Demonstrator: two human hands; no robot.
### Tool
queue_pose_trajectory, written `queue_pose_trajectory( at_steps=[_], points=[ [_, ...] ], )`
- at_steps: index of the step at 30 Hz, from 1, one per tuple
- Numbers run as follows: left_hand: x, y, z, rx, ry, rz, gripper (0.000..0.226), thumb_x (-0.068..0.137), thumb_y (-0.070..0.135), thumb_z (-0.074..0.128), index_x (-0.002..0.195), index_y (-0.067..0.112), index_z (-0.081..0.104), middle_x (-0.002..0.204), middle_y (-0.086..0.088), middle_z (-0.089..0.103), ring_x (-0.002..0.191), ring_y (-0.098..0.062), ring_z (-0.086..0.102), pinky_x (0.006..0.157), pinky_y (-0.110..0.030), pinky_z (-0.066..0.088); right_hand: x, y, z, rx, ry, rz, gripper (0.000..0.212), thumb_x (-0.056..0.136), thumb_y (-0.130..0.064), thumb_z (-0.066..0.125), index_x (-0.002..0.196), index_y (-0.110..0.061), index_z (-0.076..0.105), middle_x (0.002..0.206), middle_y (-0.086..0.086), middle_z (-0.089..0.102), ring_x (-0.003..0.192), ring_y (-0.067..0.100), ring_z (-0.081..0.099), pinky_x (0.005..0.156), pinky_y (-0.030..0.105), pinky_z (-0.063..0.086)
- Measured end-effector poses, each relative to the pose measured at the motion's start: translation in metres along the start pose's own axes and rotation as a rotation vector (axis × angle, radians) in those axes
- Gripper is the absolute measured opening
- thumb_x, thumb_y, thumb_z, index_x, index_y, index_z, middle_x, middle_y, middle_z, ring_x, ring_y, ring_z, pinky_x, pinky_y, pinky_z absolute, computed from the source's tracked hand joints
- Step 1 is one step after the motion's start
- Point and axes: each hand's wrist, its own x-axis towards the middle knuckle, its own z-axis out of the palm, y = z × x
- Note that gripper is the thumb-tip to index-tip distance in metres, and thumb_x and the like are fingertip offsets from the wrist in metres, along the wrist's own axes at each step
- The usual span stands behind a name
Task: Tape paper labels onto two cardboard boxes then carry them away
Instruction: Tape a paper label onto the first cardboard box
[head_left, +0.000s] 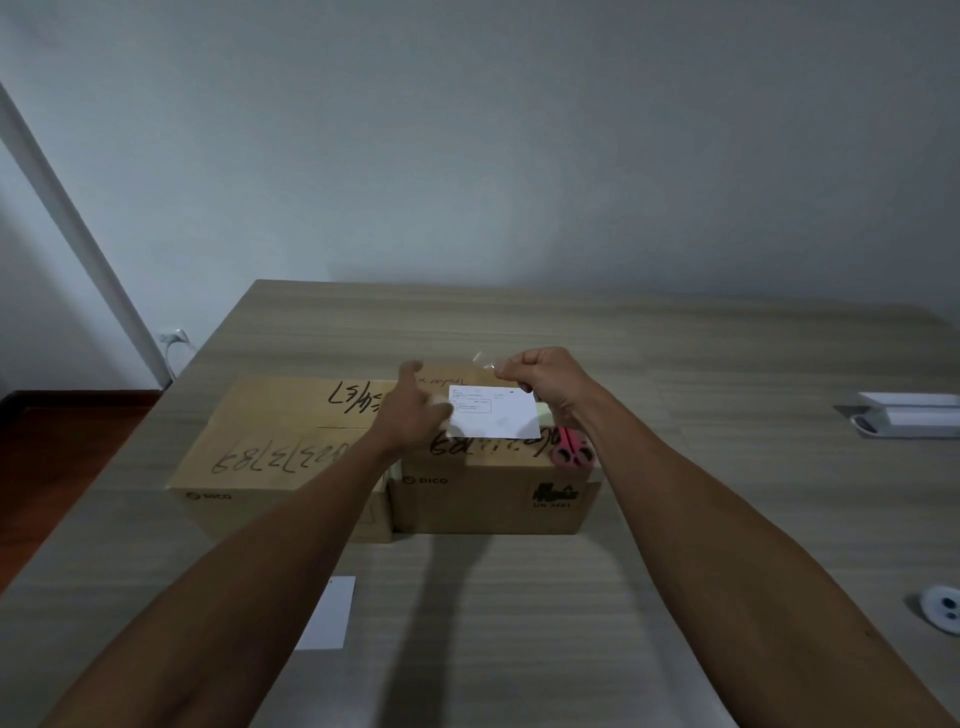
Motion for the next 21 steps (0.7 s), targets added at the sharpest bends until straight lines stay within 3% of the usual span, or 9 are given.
queue_pose_trajectory(
  at_steps=[2,5,8,10,12,13,16,18,21],
  points=[
    [0.001,0.002,-0.004,-0.223,0.069,-0.079,0.056,0.101,0.013,0.060,0.144,0.019,0.024,0.102,-0.010,0.061,0.081,-0.023,0.064,0.069,-0.038,0.056,0.000,-0.004,-0.002,-0.025,-0.036,-0.012,0.008,0.085,-0.015,0.081,0.084,-0.007,0.078,0.069,-0.005,0.069,0.065,0.009,0.053,0.064,0.025,0.043],
    [0.008,0.005,-0.003,-0.565,0.193,-0.302,0.038,0.102,0.015,0.048,0.133,0.023,0.028,0.116,-0.017,0.055,0.098,-0.032,0.066,0.058,-0.037,0.058,-0.002,-0.008,0.000,-0.062,-0.083,-0.020,0.009,0.086,-0.013,0.080,0.079,-0.009,0.076,0.064,-0.006,0.068,0.063,0.009,0.055,0.064,0.026,0.044],
    [0.013,0.006,0.000,-0.800,0.278,-0.483,0.040,0.098,0.025,0.039,0.133,0.007,0.042,0.103,-0.019,0.071,0.077,-0.025,0.062,0.054,-0.030,0.047,-0.004,-0.009,0.004,-0.102,-0.105,-0.021,0.014,0.088,-0.016,0.079,0.074,-0.014,0.074,0.058,-0.013,0.065,0.065,0.010,0.052,0.063,0.025,0.040],
    [0.010,0.007,-0.001,-0.813,0.238,-0.496,0.048,0.093,0.032,0.044,0.129,0.002,0.054,0.088,-0.017,0.073,0.064,-0.021,0.056,0.056,-0.029,0.040,-0.005,-0.009,0.007,-0.126,-0.116,-0.025,0.017,0.088,-0.017,0.079,0.073,-0.016,0.072,0.053,-0.017,0.061,0.067,0.011,0.048,0.063,0.024,0.038],
    [0.007,0.008,-0.003,-0.750,0.173,-0.429,0.045,0.090,0.034,0.059,0.123,0.004,0.063,0.085,-0.013,0.073,0.062,-0.017,0.058,0.054,-0.025,0.039,-0.004,-0.007,0.011,-0.143,-0.132,-0.030,0.018,0.087,-0.017,0.080,0.072,-0.018,0.071,0.050,-0.019,0.059,0.067,0.012,0.046,0.062,0.024,0.037],
    [0.006,0.008,-0.002,-0.710,0.136,-0.382,0.046,0.088,0.035,0.068,0.123,0.005,0.064,0.089,-0.010,0.075,0.065,-0.015,0.061,0.055,-0.025,0.040,-0.005,-0.006,0.012,-0.149,-0.135,-0.031,0.018,0.087,-0.017,0.080,0.072,-0.017,0.070,0.049,-0.019,0.058,0.066,0.011,0.045,0.061,0.023,0.037],
    [0.006,0.005,0.003,-0.706,0.039,-0.298,0.081,0.069,0.041,0.089,0.136,0.017,0.050,0.106,-0.009,0.077,0.094,-0.019,0.065,0.069,-0.034,0.042,-0.007,-0.007,0.011,-0.186,-0.151,-0.020,0.015,0.087,-0.017,0.080,0.075,-0.013,0.070,0.051,-0.017,0.055,0.063,0.010,0.044,0.060,0.022,0.036],
    [0.009,0.001,0.005,-0.726,0.039,-0.276,0.081,0.071,0.028,0.091,0.138,0.023,0.046,0.107,-0.011,0.075,0.102,-0.024,0.063,0.071,-0.036,0.040,-0.006,-0.006,0.012,-0.225,-0.163,-0.011,0.015,0.086,-0.019,0.080,0.078,-0.010,0.070,0.058,-0.010,0.054,0.062,0.010,0.044,0.061,0.023,0.036],
    [0.011,-0.001,0.007,-0.726,0.058,-0.260,0.075,0.075,0.012,0.089,0.137,0.023,0.047,0.111,-0.012,0.065,0.092,-0.024,0.061,0.062,-0.032,0.041,-0.004,-0.002,0.015,-0.238,-0.174,0.015,0.015,0.085,-0.018,0.080,0.085,-0.004,0.075,0.065,-0.005,0.055,0.065,0.011,0.045,0.064,0.025,0.037]
  ],
)
